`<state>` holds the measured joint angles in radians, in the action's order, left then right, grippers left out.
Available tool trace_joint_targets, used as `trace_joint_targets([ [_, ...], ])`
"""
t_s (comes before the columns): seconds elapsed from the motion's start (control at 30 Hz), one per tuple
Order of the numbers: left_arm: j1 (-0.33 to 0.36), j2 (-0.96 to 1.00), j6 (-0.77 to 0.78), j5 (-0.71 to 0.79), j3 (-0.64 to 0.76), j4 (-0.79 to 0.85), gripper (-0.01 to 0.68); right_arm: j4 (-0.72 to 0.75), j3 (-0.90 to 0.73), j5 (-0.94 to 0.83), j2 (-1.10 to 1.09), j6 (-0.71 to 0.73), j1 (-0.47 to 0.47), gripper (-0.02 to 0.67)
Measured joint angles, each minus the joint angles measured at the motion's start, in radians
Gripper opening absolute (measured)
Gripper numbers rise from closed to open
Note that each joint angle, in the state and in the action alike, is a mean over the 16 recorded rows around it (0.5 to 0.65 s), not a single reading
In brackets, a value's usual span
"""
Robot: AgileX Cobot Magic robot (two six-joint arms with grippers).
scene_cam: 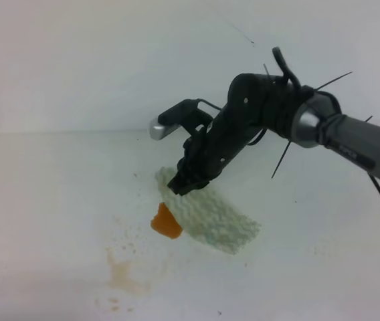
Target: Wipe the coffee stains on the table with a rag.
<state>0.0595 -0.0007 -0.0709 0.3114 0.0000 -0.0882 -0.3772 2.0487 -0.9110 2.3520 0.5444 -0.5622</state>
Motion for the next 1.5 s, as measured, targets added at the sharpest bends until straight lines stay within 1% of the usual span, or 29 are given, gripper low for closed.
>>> trace_joint_targets([
  [0.4, 0.0, 0.0, 0.0, 0.0, 0.0, 0.0, -0.002, -0.02, 0.068, -0.01, 0.106, 0.002, -0.039, -0.002],
  [0.83, 0.0, 0.0, 0.0, 0.0, 0.0, 0.0, -0.002, -0.034, 0.072, -0.037, 0.118, -0.004, -0.09, 0.003],
  [1.0, 0.0, 0.0, 0.0, 0.0, 0.0, 0.0, -0.002, -0.017, 0.072, -0.035, 0.118, -0.006, -0.1, 0.005],
  [1.13, 0.0, 0.0, 0.0, 0.0, 0.0, 0.0, -0.002, 0.024, 0.072, -0.026, 0.118, -0.025, -0.095, 0.003],
  [1.3, 0.0, 0.0, 0.0, 0.0, 0.0, 0.0, -0.002, 0.072, 0.072, -0.015, 0.118, -0.057, -0.064, 0.004],
  [1.5, 0.0, 0.0, 0.0, 0.0, 0.0, 0.0, -0.002, 0.072, 0.072, -0.013, 0.116, -0.081, -0.018, 0.0],
])
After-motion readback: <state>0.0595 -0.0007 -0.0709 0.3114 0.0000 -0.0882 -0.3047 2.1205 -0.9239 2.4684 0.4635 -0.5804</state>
